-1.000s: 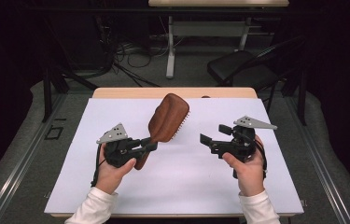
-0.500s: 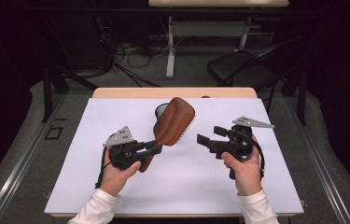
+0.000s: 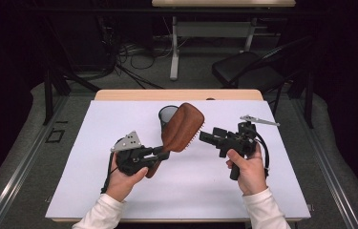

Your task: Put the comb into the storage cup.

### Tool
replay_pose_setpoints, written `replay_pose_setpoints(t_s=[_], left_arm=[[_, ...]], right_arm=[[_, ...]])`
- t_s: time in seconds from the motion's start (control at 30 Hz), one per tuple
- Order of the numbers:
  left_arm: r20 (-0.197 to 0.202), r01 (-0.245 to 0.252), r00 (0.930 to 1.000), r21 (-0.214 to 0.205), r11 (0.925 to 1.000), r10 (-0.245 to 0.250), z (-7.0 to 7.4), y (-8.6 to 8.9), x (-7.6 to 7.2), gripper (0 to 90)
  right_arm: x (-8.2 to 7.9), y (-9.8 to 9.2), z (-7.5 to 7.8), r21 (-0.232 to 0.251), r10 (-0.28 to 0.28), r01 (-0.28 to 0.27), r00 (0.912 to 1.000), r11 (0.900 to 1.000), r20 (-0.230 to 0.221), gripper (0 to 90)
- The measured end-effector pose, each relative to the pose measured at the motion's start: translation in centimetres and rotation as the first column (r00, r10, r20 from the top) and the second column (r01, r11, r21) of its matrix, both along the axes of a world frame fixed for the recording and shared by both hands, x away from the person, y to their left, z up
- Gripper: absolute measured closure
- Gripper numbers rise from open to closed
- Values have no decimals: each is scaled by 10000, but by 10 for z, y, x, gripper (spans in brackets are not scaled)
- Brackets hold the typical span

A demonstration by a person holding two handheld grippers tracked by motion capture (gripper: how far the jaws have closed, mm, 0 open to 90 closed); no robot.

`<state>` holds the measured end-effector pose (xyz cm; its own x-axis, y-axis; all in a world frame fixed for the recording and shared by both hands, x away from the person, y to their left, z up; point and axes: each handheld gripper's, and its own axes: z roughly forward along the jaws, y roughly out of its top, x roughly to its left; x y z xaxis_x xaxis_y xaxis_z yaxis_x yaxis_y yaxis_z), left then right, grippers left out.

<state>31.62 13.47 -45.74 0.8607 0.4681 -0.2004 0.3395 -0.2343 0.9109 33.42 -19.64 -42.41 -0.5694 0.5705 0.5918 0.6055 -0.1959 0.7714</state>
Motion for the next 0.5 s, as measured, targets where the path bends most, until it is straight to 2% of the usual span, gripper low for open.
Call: replay_pose_setpoints(t_s=[0.1, 0.23, 0.37, 0.5], left_arm=[[-1, -11, 10000, -7, 10000, 11, 1, 1, 0, 731], [6, -47, 10000, -39, 10000, 47, 1, 2, 0, 731], [-14, -10, 10000, -15, 10000, 10, 0, 2, 0, 731], [15, 38, 10000, 18, 10000, -38, 0, 1, 0, 731]], right_arm=[[4, 2, 1, 288, 186, -185, 9998, 9994, -50, 145], [8, 7, 5, 292, 369, -367, 9993, 9989, -68, 148], [11, 10, 7, 494, 393, -393, 9992, 9980, -2, 154], [13, 14, 8, 543, 480, -469, 9986, 9974, -200, 148]])
